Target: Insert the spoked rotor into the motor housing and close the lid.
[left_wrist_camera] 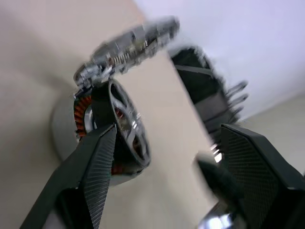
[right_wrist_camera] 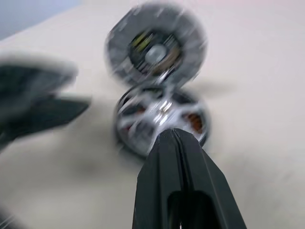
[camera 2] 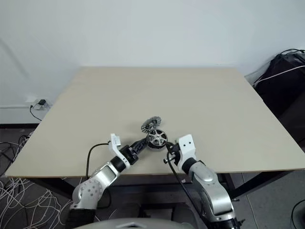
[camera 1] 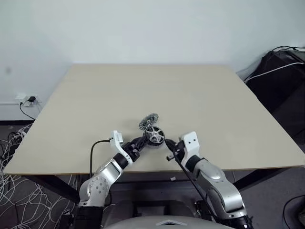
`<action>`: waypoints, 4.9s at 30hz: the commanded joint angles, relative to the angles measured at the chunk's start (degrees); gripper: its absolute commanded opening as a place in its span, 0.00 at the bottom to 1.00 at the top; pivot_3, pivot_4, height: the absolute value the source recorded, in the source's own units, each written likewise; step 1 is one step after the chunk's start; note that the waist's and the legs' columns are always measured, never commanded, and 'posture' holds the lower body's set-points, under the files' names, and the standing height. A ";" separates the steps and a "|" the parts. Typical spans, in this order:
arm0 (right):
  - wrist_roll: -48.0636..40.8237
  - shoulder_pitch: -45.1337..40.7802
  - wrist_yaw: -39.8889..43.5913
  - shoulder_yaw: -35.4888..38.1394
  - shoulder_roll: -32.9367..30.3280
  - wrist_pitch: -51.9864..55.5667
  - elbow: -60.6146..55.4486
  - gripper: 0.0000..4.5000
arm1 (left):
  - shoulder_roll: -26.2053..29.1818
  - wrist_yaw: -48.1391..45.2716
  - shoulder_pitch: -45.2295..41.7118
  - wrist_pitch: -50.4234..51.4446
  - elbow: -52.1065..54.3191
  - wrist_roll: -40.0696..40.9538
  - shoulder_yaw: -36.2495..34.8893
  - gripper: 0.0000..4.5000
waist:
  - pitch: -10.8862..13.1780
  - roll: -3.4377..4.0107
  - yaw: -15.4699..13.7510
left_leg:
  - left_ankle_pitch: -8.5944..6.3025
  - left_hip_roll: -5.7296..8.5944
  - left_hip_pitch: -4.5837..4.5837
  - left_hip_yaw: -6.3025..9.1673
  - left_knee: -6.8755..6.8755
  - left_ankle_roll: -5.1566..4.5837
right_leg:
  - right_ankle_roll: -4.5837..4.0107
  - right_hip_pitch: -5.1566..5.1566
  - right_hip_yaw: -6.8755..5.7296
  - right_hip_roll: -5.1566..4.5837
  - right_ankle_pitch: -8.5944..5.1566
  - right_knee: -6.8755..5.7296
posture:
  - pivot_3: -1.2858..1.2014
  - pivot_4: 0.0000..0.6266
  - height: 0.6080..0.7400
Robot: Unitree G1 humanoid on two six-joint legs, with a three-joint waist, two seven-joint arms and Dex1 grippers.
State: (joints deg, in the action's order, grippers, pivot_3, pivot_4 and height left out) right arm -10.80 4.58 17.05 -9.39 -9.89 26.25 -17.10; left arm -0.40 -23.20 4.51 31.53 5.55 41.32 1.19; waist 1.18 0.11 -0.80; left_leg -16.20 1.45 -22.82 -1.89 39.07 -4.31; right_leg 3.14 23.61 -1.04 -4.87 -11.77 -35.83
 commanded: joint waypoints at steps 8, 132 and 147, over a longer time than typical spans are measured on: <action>7.03 -12.84 -7.14 -0.57 3.63 2.26 11.63 0.00 | 3.57 -2.39 2.71 -14.75 1.00 -15.50 5.21 0.02 | 0.03 0.08 0.01 | 0.00 0.03 -0.03 0.00 -0.07 0.00 | -0.07 0.05 0.03 -0.05 -0.02 0.00 | 0.52 0.00 1.00; 38.09 -47.24 51.40 -31.63 -16.03 -25.07 40.07 0.02 | 2.82 -7.17 -0.91 -54.54 -32.45 -34.39 8.12 0.00 | -0.78 0.80 -0.64 | 0.02 0.10 0.06 0.04 0.02 0.02 | -0.21 -0.02 -0.58 -0.51 0.13 -0.13 | 0.52 0.00 1.00; 31.03 -39.20 46.86 -21.91 -14.26 -13.66 32.21 0.02 | 3.31 -6.08 3.16 -47.08 -20.69 -34.48 10.30 0.00 | -0.78 0.79 -0.51 | 0.02 0.05 0.06 0.05 0.02 0.02 | -0.20 0.00 -0.60 -0.52 0.13 -0.16 | 0.52 0.00 1.00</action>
State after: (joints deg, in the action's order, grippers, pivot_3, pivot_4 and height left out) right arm 23.07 -35.21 65.07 -35.09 -24.79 8.99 19.55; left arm 2.93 -29.36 8.12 -15.69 -17.58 6.69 11.49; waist 0.40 0.90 -1.31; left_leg -16.19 1.50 -22.77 -1.84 39.09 -4.29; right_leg 2.94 23.62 -1.67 -5.40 -11.64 -35.98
